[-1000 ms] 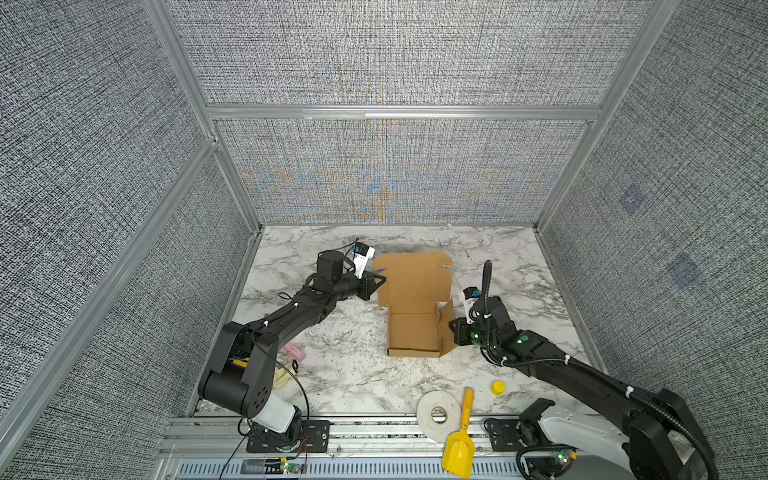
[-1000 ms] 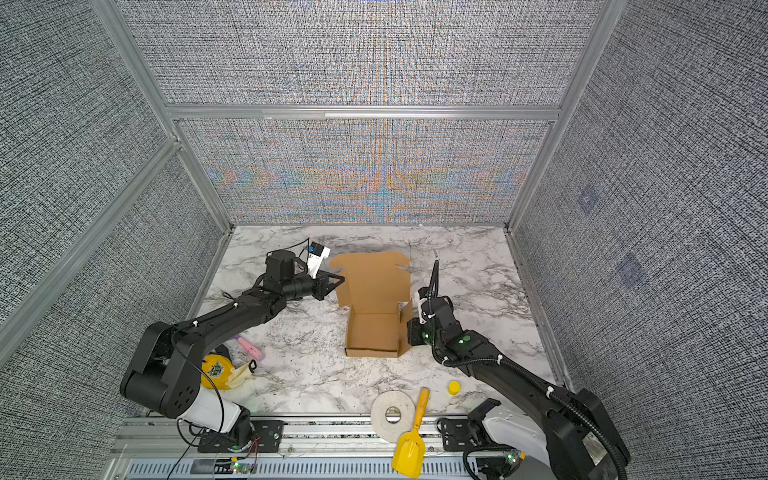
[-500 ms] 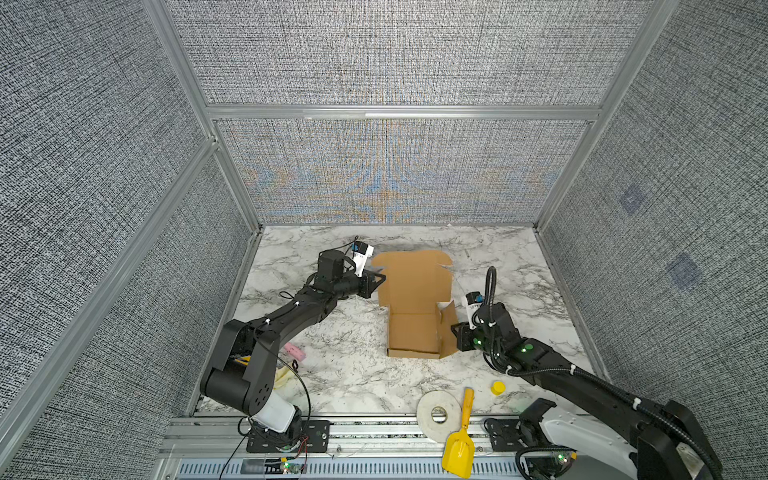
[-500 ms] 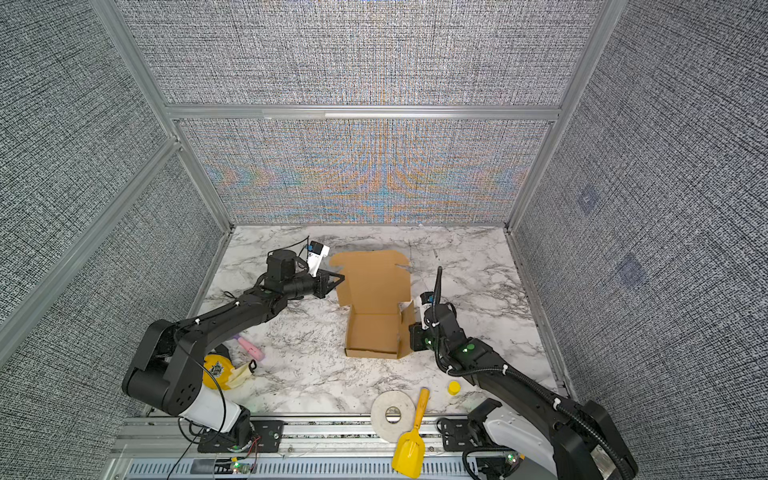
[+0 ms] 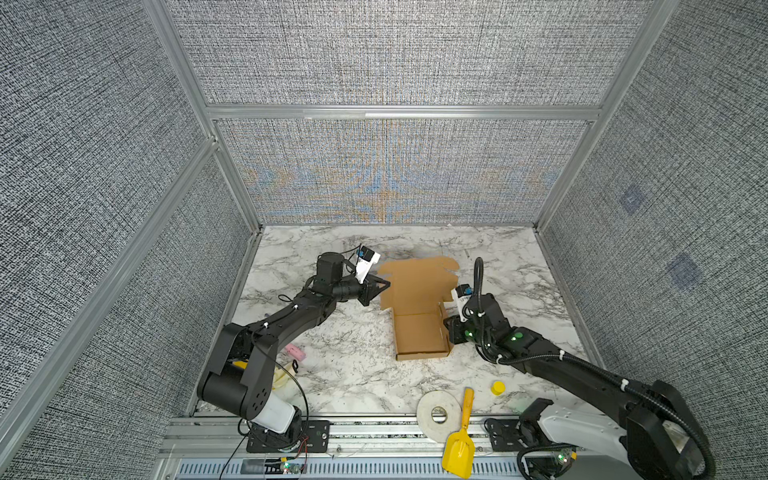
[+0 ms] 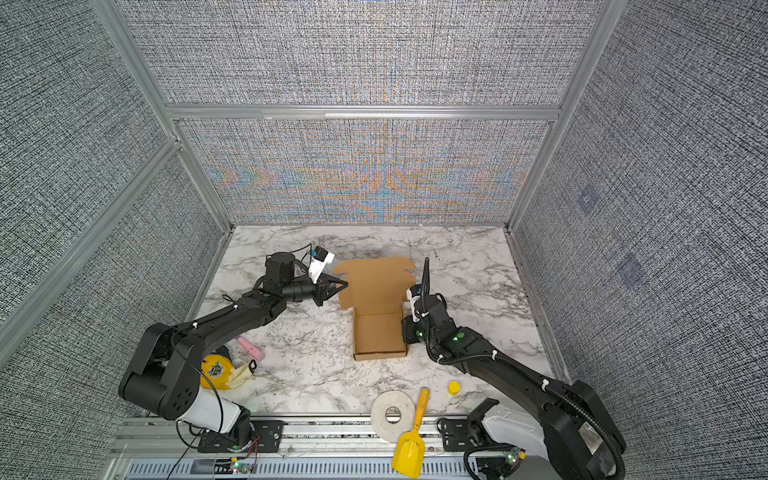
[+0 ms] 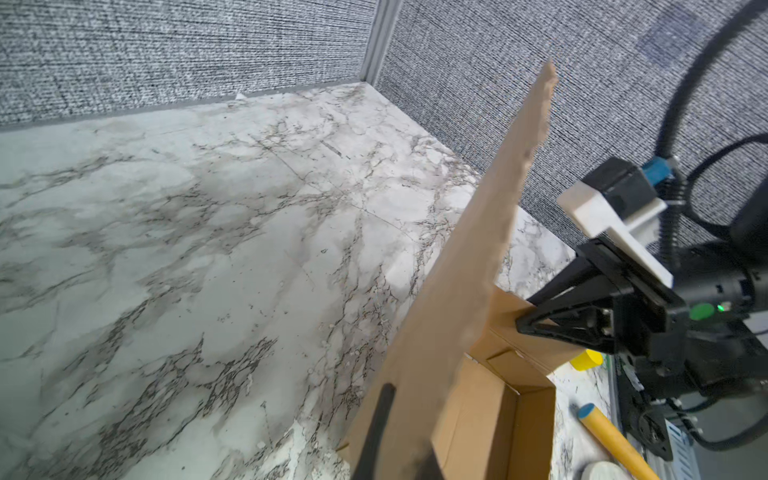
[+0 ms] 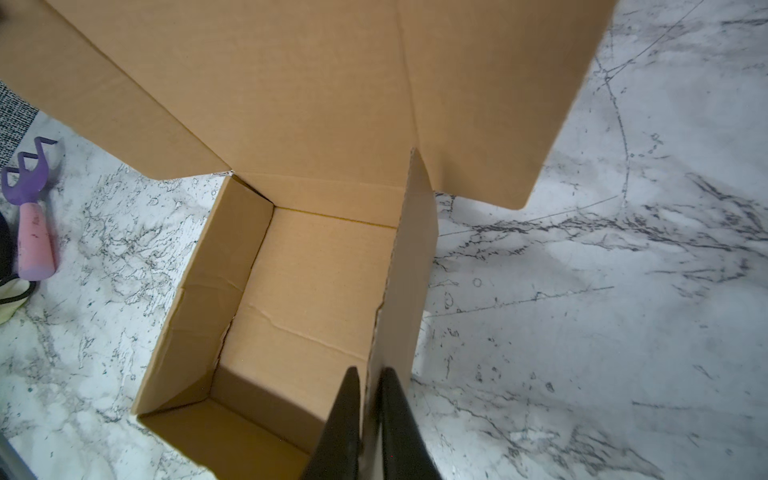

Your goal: Fold the paper box

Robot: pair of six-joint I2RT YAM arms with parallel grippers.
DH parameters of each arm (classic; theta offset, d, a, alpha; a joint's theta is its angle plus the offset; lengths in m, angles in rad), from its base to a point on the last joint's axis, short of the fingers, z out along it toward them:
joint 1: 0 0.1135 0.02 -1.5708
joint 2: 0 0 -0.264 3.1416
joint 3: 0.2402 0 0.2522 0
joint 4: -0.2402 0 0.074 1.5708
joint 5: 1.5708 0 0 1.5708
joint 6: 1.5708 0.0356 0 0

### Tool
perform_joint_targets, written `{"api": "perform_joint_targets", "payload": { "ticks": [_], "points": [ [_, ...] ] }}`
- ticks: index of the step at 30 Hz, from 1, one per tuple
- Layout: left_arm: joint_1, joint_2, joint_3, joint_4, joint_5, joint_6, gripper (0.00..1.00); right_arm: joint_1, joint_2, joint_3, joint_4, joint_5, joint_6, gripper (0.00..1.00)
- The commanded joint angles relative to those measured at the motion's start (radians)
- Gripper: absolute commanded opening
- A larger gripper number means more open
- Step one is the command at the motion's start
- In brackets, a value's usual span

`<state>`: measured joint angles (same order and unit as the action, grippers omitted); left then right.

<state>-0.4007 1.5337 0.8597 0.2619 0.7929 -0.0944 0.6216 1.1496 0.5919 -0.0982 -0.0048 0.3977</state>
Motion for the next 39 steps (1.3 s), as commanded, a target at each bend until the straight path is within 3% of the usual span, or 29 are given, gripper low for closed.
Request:
{"api": "perform_joint_targets", "payload": {
  "ticks": [1,6,12,16,21,28,33,39],
  "points": [
    [-0.001,-0.007,-0.005,0.011,0.069,0.069,0.05,0.003,0.034,0.012,0.024,-0.012,-0.003,0.17],
    [-0.002,-0.011,-0.002,0.007,0.072,0.064,0.05,0.003,0.020,-0.010,0.057,-0.046,0.067,0.33],
    [-0.002,-0.004,-0.004,0.015,0.070,0.052,0.06,0.002,-0.072,-0.024,0.059,-0.060,0.138,0.44],
    [-0.001,0.001,-0.012,0.027,0.069,0.055,0.06,-0.010,-0.118,-0.109,0.158,-0.062,0.202,0.50],
    [-0.002,-0.004,-0.008,0.016,0.069,0.057,0.06,-0.037,-0.143,-0.188,0.298,-0.117,0.300,0.50],
    [-0.001,-0.003,-0.012,0.021,0.067,0.053,0.06,-0.042,-0.184,-0.211,0.348,-0.168,0.401,0.52],
    [-0.002,-0.003,-0.010,0.021,0.066,0.047,0.06,-0.043,-0.244,-0.267,0.393,-0.151,0.495,0.63],
    [-0.002,0.000,-0.012,0.025,0.067,0.044,0.06,-0.046,-0.251,-0.338,0.512,-0.162,0.592,0.65]
  ]
}}
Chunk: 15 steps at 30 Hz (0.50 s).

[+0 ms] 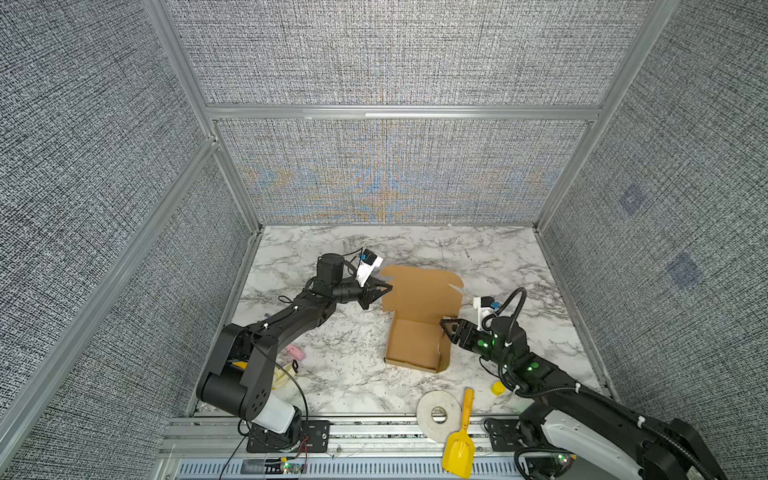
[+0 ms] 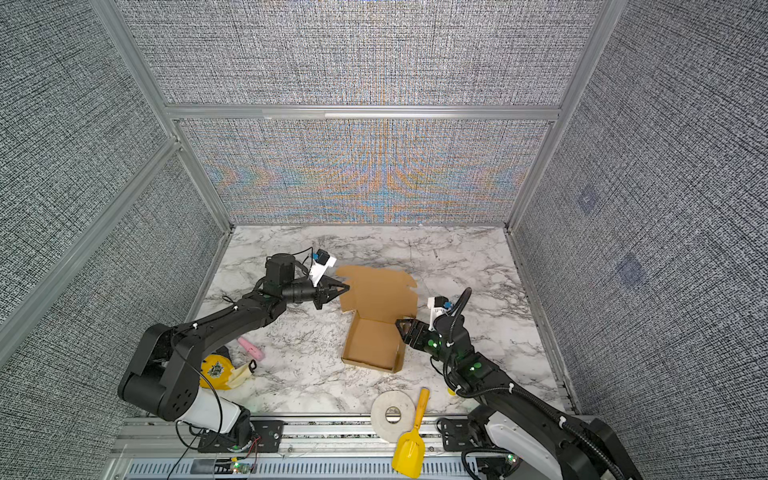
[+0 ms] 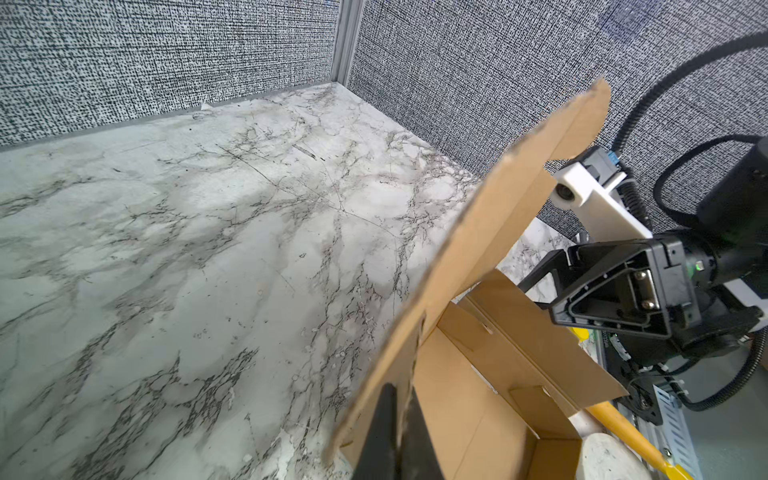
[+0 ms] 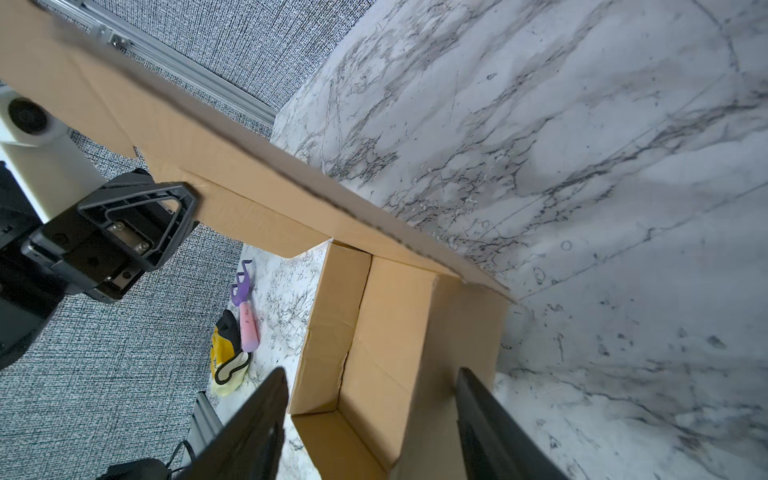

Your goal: Fold the paper box

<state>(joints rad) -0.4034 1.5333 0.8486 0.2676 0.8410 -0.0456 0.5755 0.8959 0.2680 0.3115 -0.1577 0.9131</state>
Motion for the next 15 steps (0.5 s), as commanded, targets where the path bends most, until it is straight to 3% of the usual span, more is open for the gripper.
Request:
{"api": "perform_joint_targets", "payload": {
  "ticks": [1,15],
  "points": [
    [0.000,0.000,-0.001,0.018,0.020,-0.004,0.06,0.000,0.008,-0.024,0.130,-0.016,0.090,0.64],
    [0.000,0.001,-0.003,0.019,0.013,-0.004,0.06,0.010,0.028,-0.131,0.293,-0.065,0.226,0.61]
  ]
}}
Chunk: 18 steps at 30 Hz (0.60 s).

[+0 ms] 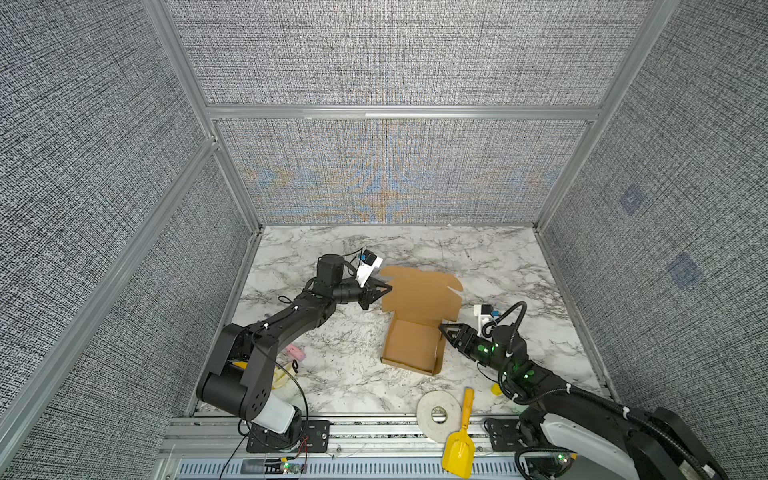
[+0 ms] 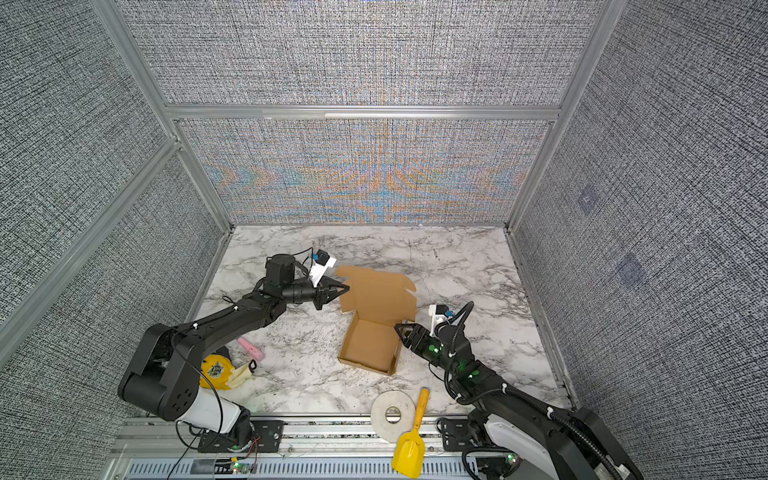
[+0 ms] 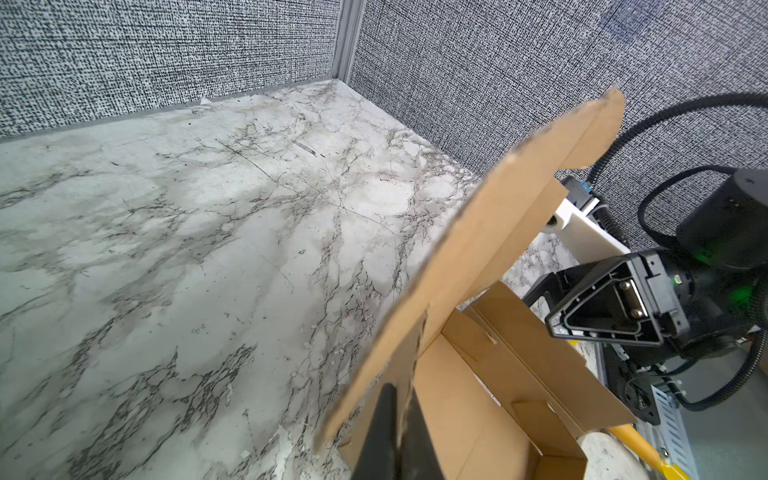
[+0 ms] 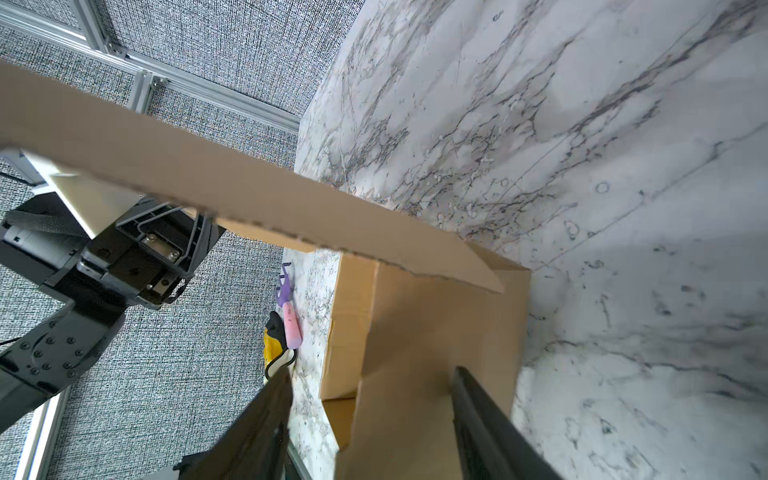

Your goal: Fold the paper box

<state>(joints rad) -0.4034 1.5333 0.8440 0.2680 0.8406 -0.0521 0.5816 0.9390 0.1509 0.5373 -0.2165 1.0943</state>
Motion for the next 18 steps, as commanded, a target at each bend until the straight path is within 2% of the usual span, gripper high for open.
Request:
{"api": "perform_joint_targets", "payload": {
  "ticks": [1,10,18],
  "points": [
    [0.000,0.003,0.001,0.020,0.015,0.003,0.06,0.003,-0.024,-0.019,0.068,-0.003,0.048,0.60],
    [-0.002,0.009,-0.002,0.024,0.010,0.000,0.06,0.004,-0.034,-0.067,0.163,-0.011,0.095,0.59],
    [0.000,0.011,-0.004,0.025,0.008,-0.001,0.06,0.006,0.033,-0.083,0.250,-0.025,0.122,0.43]
  ]
}}
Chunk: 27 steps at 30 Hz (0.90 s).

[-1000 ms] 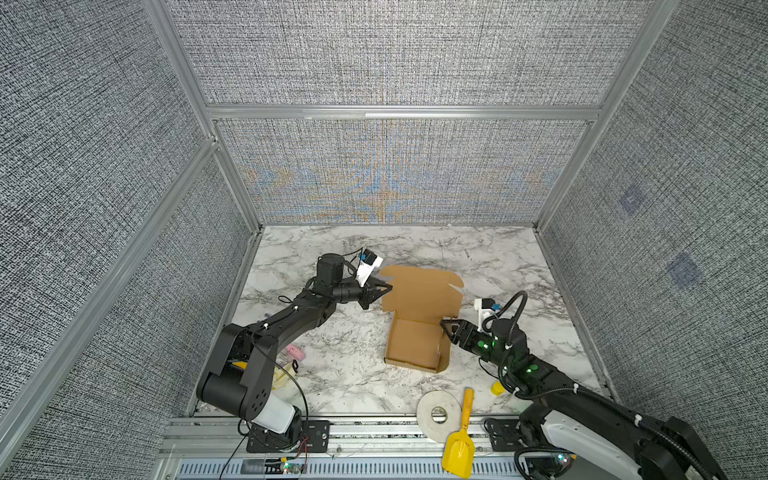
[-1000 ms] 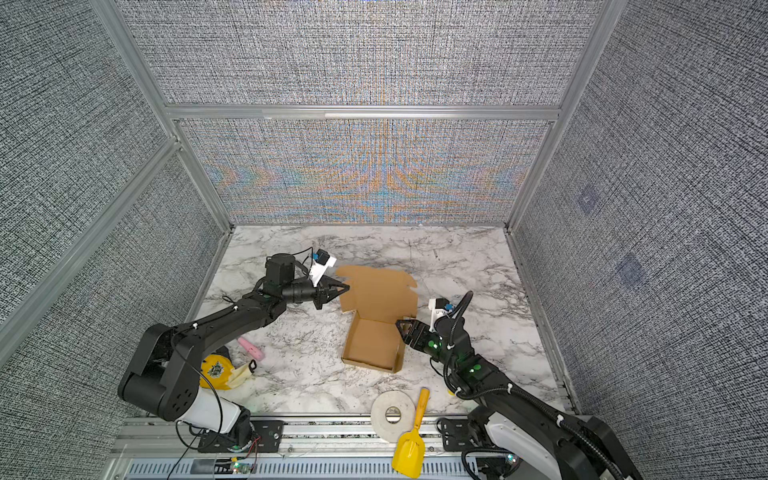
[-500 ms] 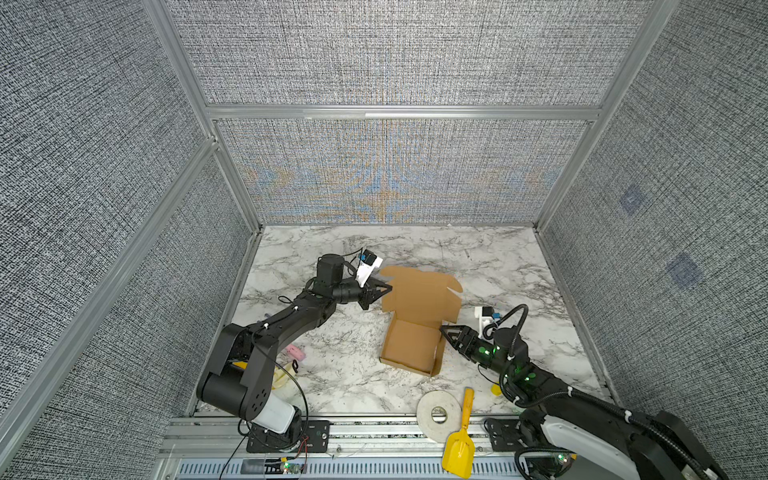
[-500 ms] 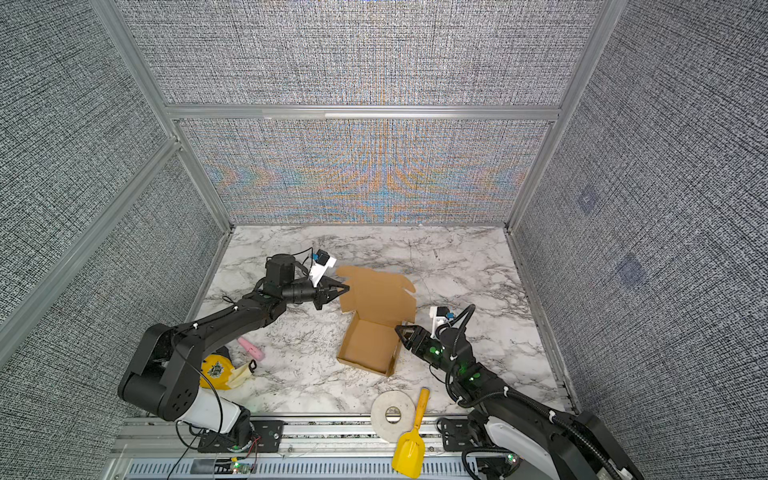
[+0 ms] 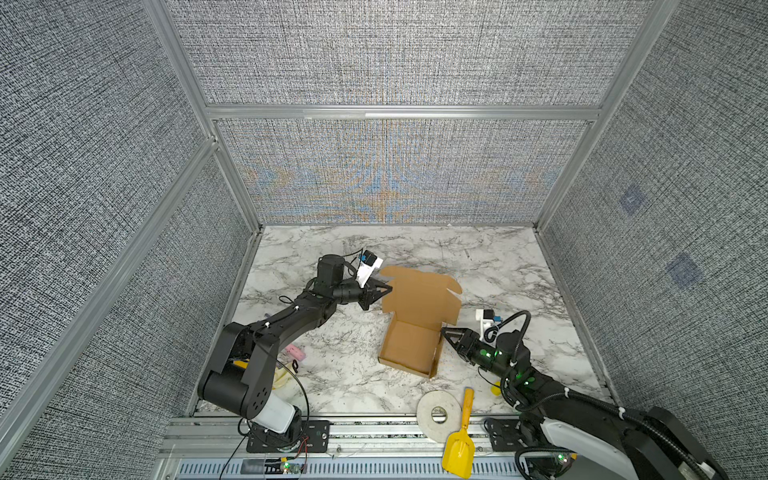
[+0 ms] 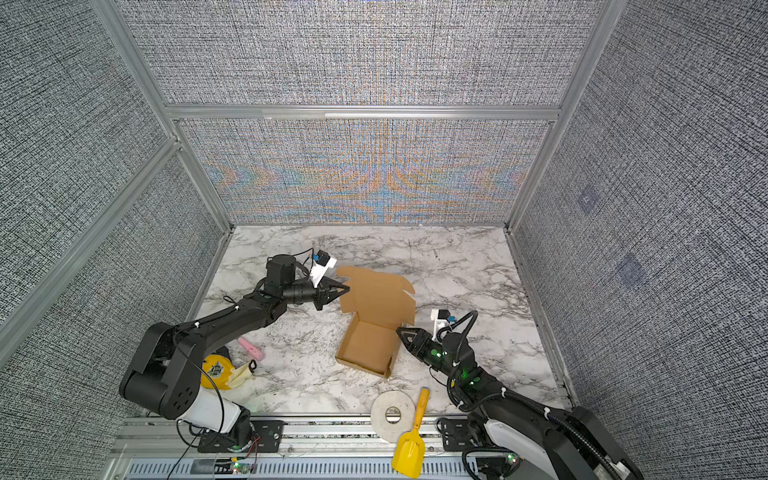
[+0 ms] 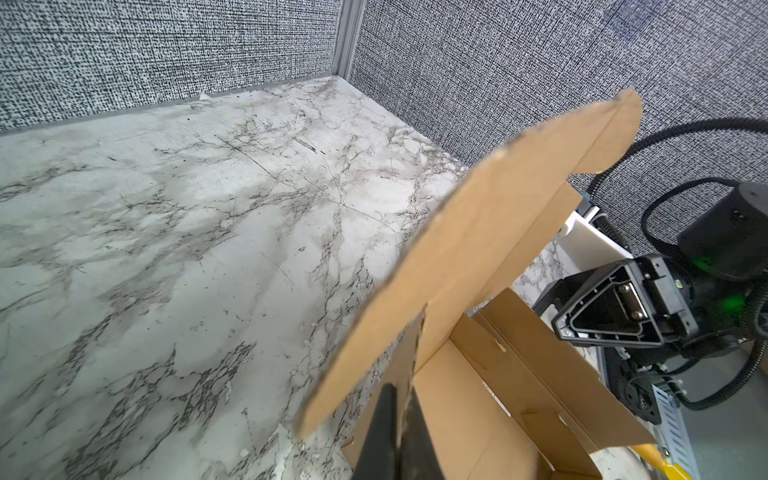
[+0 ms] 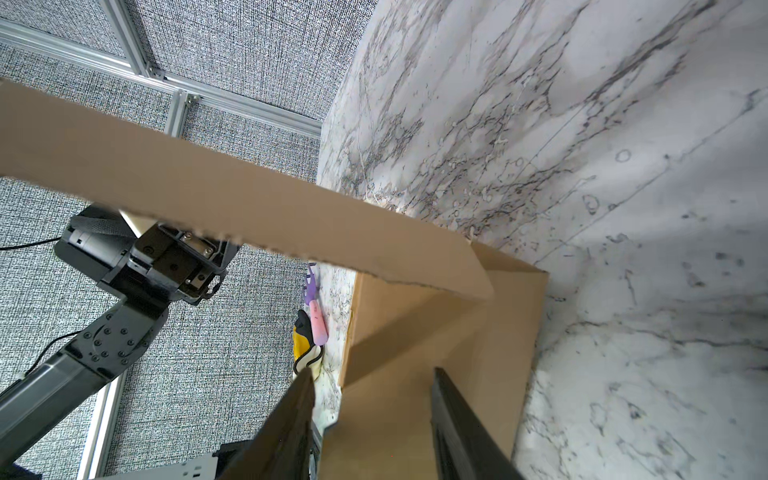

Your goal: Fold the paper box

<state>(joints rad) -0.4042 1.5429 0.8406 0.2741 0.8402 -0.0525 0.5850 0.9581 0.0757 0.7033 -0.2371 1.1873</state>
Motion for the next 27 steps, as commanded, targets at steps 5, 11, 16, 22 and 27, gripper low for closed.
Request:
{"api": "perform_joint_targets", "payload": {
  "ticks": [5,11,16,22,27],
  "points": [
    [0.000,-0.002,0.007,0.008,0.019,0.000,0.14,0.006,0.041,0.005,0.100,-0.010,0.025,0.41],
    [0.001,-0.028,0.041,-0.067,0.072,0.050,0.43,0.006,0.051,0.006,0.084,0.007,0.012,0.41],
    [0.002,-0.045,0.069,-0.142,0.073,0.109,0.53,0.006,0.055,0.016,0.051,0.017,-0.003,0.41],
    [0.014,-0.065,0.209,-0.393,0.097,0.268,0.64,0.006,0.077,0.035,0.050,0.012,-0.009,0.41],
    [0.015,-0.099,0.404,-0.697,0.107,0.384,0.63,0.006,0.099,0.048,0.052,0.009,-0.013,0.41]
  ]
}}
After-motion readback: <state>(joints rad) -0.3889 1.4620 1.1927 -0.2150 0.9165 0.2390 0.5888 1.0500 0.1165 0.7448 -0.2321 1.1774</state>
